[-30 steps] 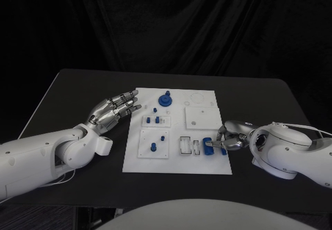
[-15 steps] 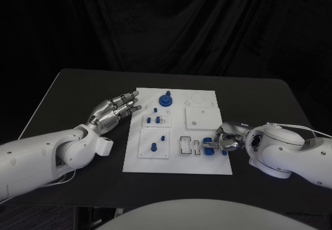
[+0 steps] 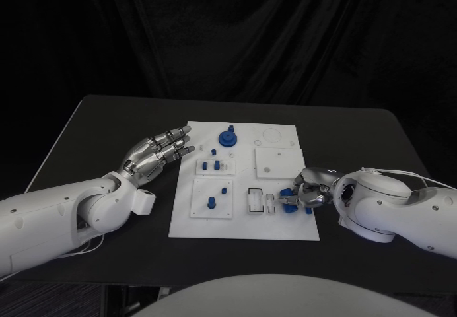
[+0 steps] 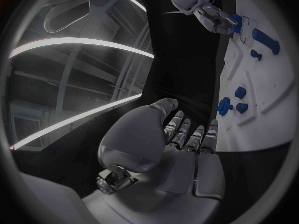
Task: Assemble the parts on the task board
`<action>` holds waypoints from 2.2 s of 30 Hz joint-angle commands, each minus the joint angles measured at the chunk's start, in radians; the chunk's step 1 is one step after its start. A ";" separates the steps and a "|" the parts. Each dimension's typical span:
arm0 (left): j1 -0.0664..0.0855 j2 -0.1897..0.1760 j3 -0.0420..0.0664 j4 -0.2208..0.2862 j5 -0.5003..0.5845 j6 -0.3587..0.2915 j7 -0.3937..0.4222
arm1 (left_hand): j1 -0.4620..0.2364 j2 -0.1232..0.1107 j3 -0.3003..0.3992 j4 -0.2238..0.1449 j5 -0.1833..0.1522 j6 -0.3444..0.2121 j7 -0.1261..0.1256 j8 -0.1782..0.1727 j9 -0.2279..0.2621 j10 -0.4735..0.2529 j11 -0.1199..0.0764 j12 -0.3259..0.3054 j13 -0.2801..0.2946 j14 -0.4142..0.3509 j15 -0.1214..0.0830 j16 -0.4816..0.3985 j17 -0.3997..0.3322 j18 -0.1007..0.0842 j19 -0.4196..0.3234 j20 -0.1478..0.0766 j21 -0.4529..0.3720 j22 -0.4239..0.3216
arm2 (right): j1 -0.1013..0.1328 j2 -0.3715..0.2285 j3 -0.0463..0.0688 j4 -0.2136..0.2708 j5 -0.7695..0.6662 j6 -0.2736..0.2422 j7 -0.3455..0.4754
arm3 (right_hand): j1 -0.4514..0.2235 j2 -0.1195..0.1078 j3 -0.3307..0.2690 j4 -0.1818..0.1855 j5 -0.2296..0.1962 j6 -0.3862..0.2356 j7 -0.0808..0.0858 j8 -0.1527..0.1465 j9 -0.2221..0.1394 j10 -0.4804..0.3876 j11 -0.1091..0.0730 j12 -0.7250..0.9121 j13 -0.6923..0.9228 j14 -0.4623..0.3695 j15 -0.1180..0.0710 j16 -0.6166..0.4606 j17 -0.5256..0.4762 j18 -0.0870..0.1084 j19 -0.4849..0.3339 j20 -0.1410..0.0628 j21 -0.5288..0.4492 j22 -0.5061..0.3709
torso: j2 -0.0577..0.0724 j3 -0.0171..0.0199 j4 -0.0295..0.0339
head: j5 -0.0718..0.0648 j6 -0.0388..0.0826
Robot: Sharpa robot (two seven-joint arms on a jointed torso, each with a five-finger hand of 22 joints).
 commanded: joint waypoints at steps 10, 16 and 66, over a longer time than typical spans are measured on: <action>-0.003 0.000 0.001 0.000 0.003 0.022 0.054 | -0.004 -0.004 0.011 0.000 0.007 0.004 0.002 0.004 0.001 0.001 0.006 0.004 0.001 0.006 0.001 0.003 0.000 0.000 -0.002 0.002 -0.004 0.001 | -0.006 0.023 0.000 -0.025 0.025 0.066 -0.028 | 0.067 -0.012 0.020 -0.032 0.138 -0.017 0.011 -0.021 -0.002 0.106 -0.001 0.003 0.263 0.086 -0.003 -0.010 0.176 -0.003 0.054 -0.001 -0.012 0.216 | 0.000 -0.0017 -0.0002 | 0.010 0.000; -0.005 0.001 0.001 -0.002 0.003 0.025 0.053 | -0.004 -0.004 0.011 0.001 0.007 0.004 0.002 0.004 0.001 0.001 0.006 0.004 0.001 0.006 0.001 0.003 0.000 0.001 -0.002 0.003 -0.004 0.001 | -0.007 0.021 0.000 -0.024 0.074 0.004 0.001 | 0.127 -0.014 0.067 -0.079 0.333 -0.022 0.008 -0.030 -0.001 0.106 -0.003 0.003 0.263 0.086 -0.004 -0.009 0.178 -0.003 0.054 -0.001 -0.011 0.216 | 0.000 -0.0012 0.0004 | 0.009 0.000; -0.017 0.005 0.001 -0.004 0.003 0.034 0.046 | -0.004 -0.003 0.016 0.003 0.009 0.003 0.004 0.003 0.001 0.000 0.008 0.004 0.001 0.007 0.003 0.004 0.000 0.001 -0.001 0.003 -0.003 0.002 | -0.007 0.092 0.000 -0.009 0.366 -0.133 0.169 | -0.057 0.007 0.074 -0.002 0.178 -0.013 0.012 -0.039 0.022 0.106 0.000 0.003 0.263 0.082 -0.001 -0.020 0.152 0.003 0.048 0.001 -0.033 0.208 | 0.001 -0.0019 0.0009 | 0.014 0.000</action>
